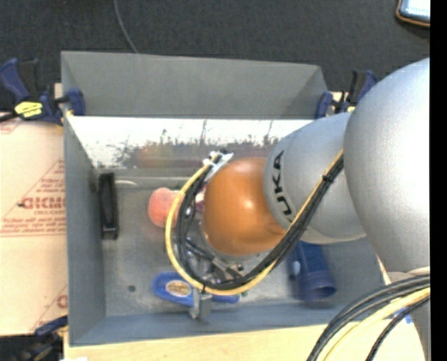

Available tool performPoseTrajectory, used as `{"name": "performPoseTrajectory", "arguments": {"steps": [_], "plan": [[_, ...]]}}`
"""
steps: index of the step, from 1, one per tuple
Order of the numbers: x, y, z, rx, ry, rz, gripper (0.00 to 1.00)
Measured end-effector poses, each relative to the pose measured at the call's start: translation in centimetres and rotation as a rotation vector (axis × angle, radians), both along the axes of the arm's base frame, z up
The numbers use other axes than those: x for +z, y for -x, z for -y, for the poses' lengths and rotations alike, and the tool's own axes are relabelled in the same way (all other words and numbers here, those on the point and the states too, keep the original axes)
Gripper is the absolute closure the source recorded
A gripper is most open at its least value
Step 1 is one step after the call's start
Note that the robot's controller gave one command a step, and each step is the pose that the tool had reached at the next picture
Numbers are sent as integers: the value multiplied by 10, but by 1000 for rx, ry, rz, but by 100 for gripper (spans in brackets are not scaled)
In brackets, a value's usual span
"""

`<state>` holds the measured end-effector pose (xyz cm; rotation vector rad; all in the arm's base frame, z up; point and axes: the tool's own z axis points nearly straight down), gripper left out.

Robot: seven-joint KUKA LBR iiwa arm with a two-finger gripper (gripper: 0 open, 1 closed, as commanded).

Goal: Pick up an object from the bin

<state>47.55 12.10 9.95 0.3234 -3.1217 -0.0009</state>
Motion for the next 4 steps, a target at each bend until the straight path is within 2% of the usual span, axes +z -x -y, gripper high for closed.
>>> {"name": "performPoseTrajectory", "arguments": {"steps": [1, 2, 4], "plan": [[-26, -2, -14, 112, -5, 35, 0], [-29, -3, -19, -20, -4, 13, 100], [-18, -3, -19, -20, -4, 14, 100]]}}
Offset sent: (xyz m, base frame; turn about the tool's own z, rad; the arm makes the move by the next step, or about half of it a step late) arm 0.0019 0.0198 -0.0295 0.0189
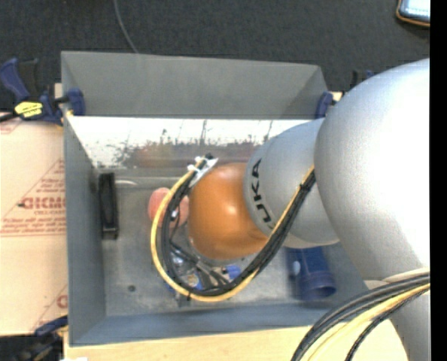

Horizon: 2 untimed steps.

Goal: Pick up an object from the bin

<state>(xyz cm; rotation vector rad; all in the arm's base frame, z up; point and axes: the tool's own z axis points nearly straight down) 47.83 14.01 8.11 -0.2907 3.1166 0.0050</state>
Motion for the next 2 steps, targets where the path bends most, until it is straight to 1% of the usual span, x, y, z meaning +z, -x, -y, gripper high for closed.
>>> {"name": "performPoseTrajectory", "arguments": {"steps": [1, 2], "plan": [[29, 2, 1, -1, 3, -10, 100], [64, 0, 1, -2, 1, -2, 100]]}}
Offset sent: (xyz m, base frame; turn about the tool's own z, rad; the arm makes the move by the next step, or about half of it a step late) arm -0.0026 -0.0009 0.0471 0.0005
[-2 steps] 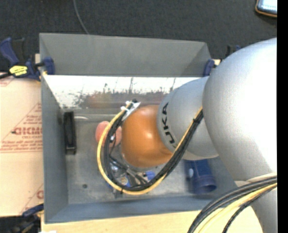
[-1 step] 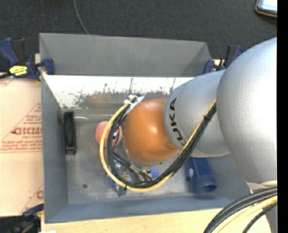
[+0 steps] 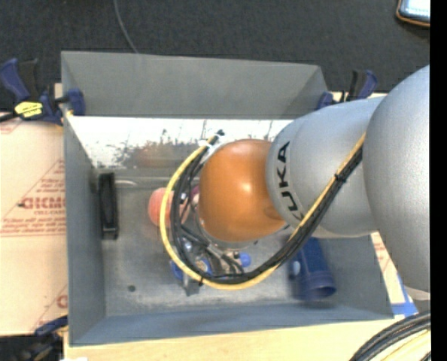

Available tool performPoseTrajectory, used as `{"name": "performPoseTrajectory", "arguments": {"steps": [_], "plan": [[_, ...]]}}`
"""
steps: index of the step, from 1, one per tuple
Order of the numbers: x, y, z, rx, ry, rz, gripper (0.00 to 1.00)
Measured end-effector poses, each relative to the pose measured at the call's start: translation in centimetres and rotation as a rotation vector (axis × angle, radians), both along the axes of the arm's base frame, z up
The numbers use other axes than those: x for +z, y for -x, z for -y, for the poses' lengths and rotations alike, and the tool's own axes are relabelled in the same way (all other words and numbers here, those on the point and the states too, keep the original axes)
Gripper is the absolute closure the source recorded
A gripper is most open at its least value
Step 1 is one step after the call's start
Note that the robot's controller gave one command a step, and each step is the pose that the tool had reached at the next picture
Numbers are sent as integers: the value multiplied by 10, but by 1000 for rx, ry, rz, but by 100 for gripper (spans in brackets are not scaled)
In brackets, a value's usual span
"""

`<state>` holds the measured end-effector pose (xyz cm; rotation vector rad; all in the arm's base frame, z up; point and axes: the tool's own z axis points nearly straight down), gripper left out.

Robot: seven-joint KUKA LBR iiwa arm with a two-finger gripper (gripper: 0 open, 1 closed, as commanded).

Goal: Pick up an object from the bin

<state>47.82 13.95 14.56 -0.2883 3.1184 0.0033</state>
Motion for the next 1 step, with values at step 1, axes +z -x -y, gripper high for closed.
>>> {"name": "performPoseTrajectory", "arguments": {"steps": [1], "plan": [[31, 0, 1, -2, 1, -3, 100]]}}
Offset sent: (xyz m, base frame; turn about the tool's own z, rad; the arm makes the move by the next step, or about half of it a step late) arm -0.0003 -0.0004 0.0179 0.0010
